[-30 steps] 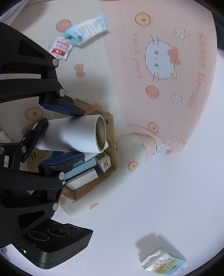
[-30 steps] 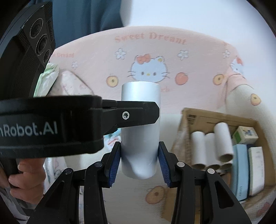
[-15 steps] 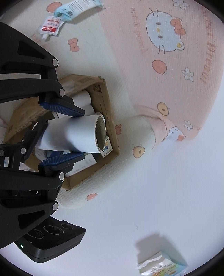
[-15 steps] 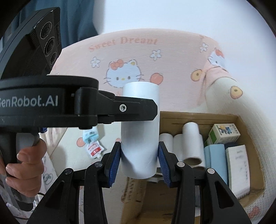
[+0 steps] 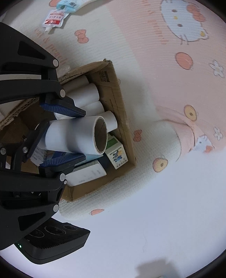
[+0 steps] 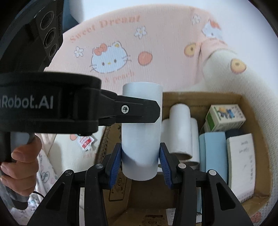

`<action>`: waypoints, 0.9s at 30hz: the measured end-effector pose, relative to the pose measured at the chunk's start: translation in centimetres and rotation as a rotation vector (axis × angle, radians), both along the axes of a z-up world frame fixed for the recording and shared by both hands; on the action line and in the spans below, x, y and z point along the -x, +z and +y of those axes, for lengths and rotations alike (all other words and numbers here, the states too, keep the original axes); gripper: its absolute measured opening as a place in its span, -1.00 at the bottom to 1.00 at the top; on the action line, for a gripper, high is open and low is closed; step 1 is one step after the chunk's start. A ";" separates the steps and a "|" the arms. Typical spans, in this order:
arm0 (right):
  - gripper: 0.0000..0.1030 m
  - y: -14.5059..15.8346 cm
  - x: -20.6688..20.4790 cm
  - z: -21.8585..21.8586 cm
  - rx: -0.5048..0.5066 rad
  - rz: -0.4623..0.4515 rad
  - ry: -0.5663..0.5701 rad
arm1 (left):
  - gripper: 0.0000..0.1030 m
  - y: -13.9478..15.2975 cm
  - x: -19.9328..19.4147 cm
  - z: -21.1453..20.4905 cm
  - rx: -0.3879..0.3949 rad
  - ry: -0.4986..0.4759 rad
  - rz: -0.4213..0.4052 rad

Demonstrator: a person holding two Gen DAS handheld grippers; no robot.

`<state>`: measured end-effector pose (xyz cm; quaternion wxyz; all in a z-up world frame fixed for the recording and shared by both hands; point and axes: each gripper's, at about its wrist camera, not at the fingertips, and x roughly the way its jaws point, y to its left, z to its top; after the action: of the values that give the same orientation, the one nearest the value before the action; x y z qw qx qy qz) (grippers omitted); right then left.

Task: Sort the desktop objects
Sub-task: 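Lower the white tube into the box beside the standing tubes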

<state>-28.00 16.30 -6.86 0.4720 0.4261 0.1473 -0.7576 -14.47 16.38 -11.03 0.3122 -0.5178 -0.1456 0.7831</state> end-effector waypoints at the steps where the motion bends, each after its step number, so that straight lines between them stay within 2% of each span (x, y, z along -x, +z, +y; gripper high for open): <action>1: -0.22 -0.2 0.2 -0.1 -0.007 -0.005 0.002 | -0.09 -0.3 0.3 -0.1 -0.004 0.005 -0.016; 5: -0.22 -1.0 0.7 -0.6 -0.046 -0.008 0.010 | -0.09 -1.6 1.5 0.0 0.009 0.006 -0.080; 10: -0.21 -2.0 1.7 -1.9 -0.096 -0.032 0.015 | -0.09 -2.8 2.9 0.5 0.048 -0.021 -0.123; 14: -0.21 -2.2 2.3 -2.3 -0.113 -0.041 0.001 | -0.09 -3.6 4.3 0.5 0.027 -0.003 -0.187; 18: -0.21 -1.9 2.9 -2.1 -0.092 -0.039 -0.014 | -0.09 -3.8 5.1 0.5 0.012 0.030 -0.215; 21: -0.21 -1.7 3.2 -2.1 -0.096 -0.033 -0.005 | -0.09 -3.9 5.8 0.6 0.109 0.078 -0.185; 22: -0.21 -1.7 3.2 -2.1 -0.098 -0.031 0.001 | -0.09 -4.2 6.1 0.6 0.117 0.091 -0.197; 25: -0.21 -1.8 3.3 -2.3 -0.108 -0.016 0.021 | -0.09 -5.4 7.0 0.4 0.060 0.105 -0.288; 27: -0.21 -1.9 3.5 -2.3 -0.102 -0.015 0.029 | -0.09 -5.3 7.2 0.6 0.069 0.108 -0.285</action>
<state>-31.47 14.02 -8.74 0.4619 0.4530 0.1882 -0.7389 -21.67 16.93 -16.34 0.2278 -0.6255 -0.1890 0.7219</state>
